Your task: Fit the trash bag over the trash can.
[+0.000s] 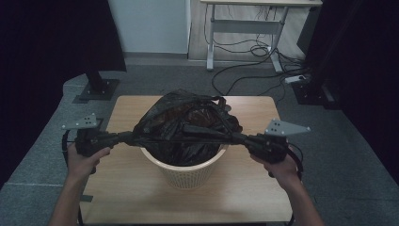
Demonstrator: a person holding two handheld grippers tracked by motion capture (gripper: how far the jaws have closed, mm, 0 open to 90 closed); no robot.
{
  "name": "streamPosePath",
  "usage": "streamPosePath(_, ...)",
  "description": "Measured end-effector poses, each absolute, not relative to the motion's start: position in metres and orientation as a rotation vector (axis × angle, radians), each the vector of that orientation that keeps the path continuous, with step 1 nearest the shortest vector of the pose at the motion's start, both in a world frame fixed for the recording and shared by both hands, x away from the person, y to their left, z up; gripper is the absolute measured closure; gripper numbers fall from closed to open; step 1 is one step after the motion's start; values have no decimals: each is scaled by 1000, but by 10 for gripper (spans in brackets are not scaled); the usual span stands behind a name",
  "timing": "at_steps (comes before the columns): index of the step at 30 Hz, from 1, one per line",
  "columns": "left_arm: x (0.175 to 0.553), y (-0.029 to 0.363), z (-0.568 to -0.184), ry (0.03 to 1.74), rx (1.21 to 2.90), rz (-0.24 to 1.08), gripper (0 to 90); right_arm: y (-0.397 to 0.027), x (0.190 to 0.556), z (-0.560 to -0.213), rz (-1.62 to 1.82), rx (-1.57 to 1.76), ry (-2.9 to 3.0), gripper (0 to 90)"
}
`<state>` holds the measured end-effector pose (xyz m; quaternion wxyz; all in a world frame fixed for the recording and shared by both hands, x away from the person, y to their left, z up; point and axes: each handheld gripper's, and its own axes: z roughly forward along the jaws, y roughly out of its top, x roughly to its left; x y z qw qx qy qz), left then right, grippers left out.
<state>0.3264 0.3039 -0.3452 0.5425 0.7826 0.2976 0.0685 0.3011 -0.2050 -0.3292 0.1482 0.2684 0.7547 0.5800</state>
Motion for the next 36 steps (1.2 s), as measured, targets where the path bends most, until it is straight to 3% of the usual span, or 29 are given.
streamPosePath(9,312,303,-345,668,1865,163,893,-211,267,-360,1735,712,2207,883)
streamPosePath(36,302,302,-357,601,1857,105,894,-159,259,-424,1575,571,2464,891)
